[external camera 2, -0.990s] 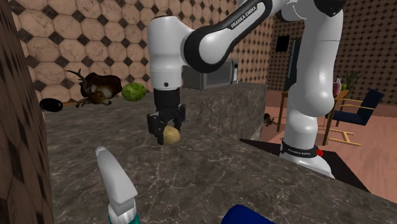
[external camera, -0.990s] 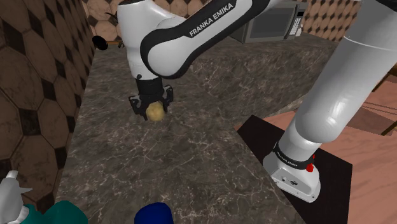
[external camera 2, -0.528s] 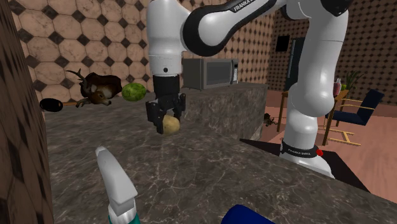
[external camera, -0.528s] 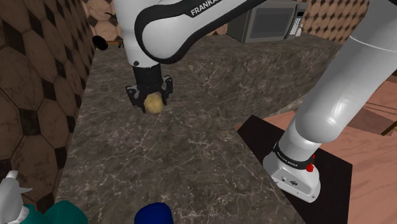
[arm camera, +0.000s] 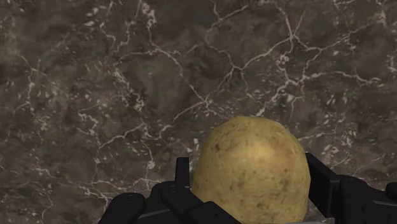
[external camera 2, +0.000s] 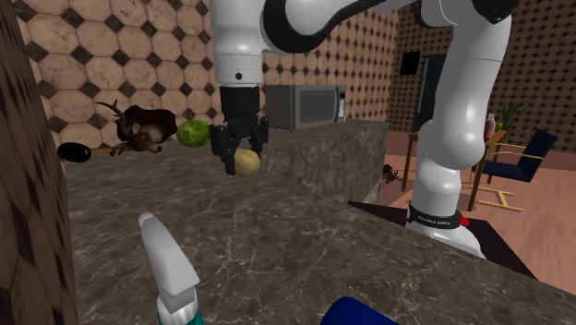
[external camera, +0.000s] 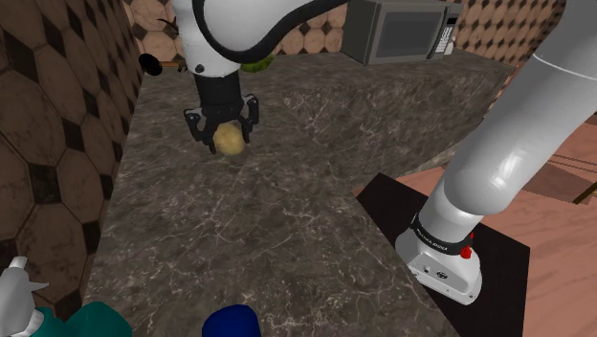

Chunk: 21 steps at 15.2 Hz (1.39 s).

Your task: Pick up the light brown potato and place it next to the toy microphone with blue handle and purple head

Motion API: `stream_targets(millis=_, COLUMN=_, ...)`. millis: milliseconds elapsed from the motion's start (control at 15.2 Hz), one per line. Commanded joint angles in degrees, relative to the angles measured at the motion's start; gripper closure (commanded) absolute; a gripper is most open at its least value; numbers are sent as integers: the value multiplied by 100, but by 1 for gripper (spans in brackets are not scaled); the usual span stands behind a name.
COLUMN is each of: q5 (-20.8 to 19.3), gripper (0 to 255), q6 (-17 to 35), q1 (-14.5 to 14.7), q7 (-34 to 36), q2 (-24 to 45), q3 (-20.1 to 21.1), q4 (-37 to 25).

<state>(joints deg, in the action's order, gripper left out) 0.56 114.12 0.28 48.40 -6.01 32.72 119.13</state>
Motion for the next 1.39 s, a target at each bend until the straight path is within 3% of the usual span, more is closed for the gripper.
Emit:
stream_targets(millis=0, q5=31, gripper=255, q6=-172, q1=0, q7=-24, q2=-54, q3=-11, q4=-123)
stream_targets(millis=1320, q5=72, gripper=255, q6=-1707, q1=-33, q7=-112, q2=-155, q3=-78, q4=-1574)
